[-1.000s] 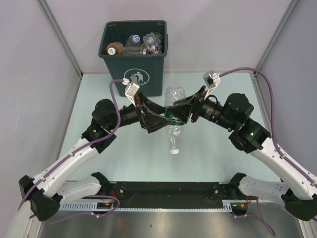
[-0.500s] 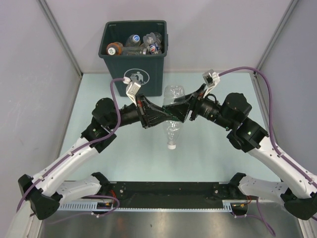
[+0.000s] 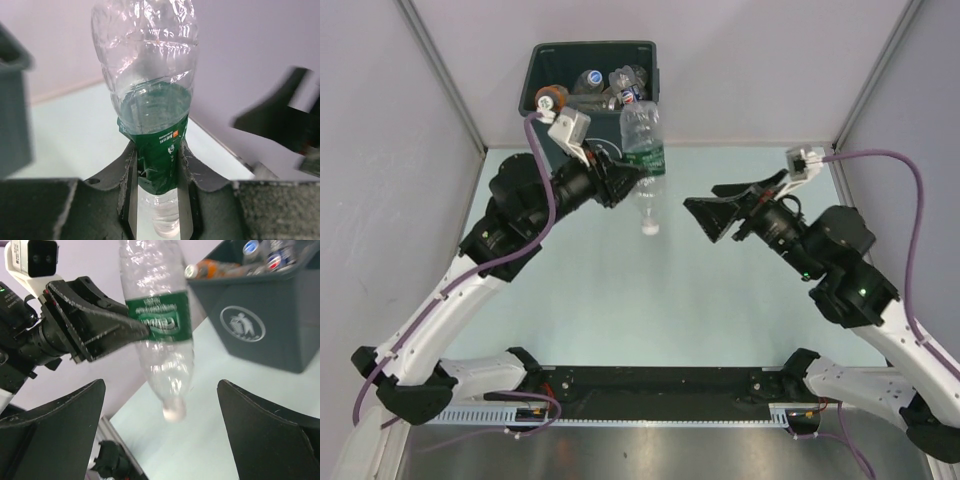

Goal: Put the plastic bottles in the bin
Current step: Place the plastic bottle in the trash bin.

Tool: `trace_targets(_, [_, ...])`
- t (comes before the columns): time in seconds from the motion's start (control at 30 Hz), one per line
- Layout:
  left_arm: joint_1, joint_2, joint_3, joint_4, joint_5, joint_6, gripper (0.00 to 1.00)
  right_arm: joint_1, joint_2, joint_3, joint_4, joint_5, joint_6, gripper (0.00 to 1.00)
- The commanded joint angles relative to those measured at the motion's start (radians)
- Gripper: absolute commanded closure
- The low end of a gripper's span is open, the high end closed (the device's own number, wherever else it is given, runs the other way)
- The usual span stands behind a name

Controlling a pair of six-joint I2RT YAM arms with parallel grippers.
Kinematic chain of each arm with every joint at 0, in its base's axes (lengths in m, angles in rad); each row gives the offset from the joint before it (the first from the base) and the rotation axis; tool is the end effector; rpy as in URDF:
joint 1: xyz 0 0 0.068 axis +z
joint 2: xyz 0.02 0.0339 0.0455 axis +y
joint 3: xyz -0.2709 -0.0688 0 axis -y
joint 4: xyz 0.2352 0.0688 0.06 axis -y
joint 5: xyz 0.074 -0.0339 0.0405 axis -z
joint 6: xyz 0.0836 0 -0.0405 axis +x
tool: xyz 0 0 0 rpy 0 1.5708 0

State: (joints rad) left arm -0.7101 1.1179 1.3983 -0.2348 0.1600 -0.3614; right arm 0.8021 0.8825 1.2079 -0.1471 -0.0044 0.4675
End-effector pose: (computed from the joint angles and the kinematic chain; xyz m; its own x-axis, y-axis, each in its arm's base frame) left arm 0.1940 -0.1843 0.4870 -0.2379 -0.2558 -0.9370 0.7271 0.5927 -0.3464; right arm 0.1434 0.1488 0.4827 -0.2152 0.4257 -0.8789 -0.6999 0.5604 0.4428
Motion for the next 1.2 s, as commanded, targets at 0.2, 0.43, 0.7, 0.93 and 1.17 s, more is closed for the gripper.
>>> trace_targets(0.2, [0.167, 0.203, 0.31, 0.058, -0.341, 0.193, 0.74, 0.002, -0.111, 0.01, -0.157, 0.242, -0.062, 0.0])
trace_targets(0.43, [0.262, 0.379, 0.433, 0.219, -0.5, 0.254, 0.74, 0.003, -0.116, 0.009, -0.223, 0.31, -0.073, 0.0])
trace_targets(0.7, [0.36, 0.571, 0.577, 0.345, -0.588, 0.259, 0.74, -0.001, -0.1, -0.011, -0.235, 0.322, -0.079, 0.0])
trace_targets(0.93, [0.426, 0.743, 0.764, 0.33, -0.573, 0.257, 0.67, -0.033, -0.076, -0.031, -0.244, 0.291, -0.072, 0.0])
trace_targets(1.17, [0.462, 0.829, 0.863, 0.281, -0.519, 0.249, 0.07, -0.131, -0.077, -0.045, -0.266, 0.215, -0.036, 0.0])
